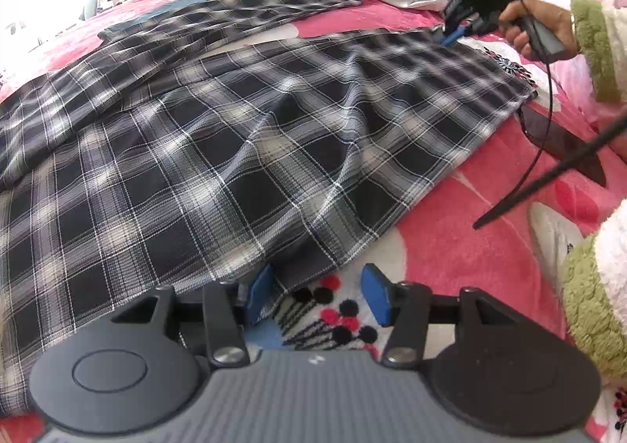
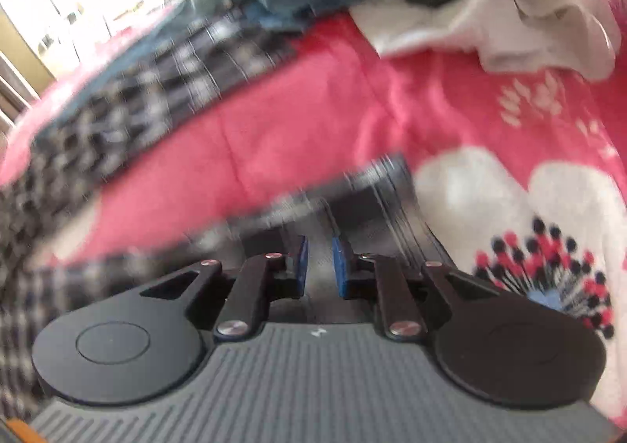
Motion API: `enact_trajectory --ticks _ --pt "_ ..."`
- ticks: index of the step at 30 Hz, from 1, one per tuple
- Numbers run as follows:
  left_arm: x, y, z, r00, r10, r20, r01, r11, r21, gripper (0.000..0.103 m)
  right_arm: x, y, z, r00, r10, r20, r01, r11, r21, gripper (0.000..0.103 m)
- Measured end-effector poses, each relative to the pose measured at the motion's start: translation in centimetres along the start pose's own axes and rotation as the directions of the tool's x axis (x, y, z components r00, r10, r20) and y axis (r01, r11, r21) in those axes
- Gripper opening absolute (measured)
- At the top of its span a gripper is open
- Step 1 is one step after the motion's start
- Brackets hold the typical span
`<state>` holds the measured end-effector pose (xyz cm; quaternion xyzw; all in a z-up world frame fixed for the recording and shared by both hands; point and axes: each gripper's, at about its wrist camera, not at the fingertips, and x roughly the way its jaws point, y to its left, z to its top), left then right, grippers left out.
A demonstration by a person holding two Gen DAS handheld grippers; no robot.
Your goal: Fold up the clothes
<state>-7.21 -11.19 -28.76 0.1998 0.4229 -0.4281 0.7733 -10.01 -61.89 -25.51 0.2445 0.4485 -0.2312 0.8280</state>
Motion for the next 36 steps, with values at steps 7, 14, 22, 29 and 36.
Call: enact_trajectory --ticks 7,14,22,29,36 --pt "0.0 -0.2 0.2 1.000 0.007 -0.011 -0.007 1.000 0.001 0.054 2.2 -1.1 4.3 0.989 -0.125 0.075 0.122 0.991 0.047 0.012" --pt "0.0 -0.2 0.0 1.000 0.004 -0.007 -0.004 1.000 0.001 0.055 -0.1 -1.4 3.5 0.998 -0.047 0.031 0.044 0.996 0.075 0.014" --pt "-0.7 0.4 0.5 1.000 0.011 0.006 -0.011 1.000 -0.021 0.055 -2.7 -3.9 2.1 0.995 -0.098 0.011 0.097 0.993 0.065 0.017" --pt "-1.3 1.4 0.5 1.000 0.014 0.015 -0.012 0.997 -0.076 0.055 -2.5 -3.7 -3.8 0.980 -0.067 -0.188 0.056 0.996 -0.063 0.016" --pt "-3.3 2.8 -0.1 0.999 0.034 0.012 -0.032 0.990 -0.135 0.055 -4.0 -0.1 -5.1 0.988 0.021 -0.156 -0.044 0.988 -0.145 0.011"
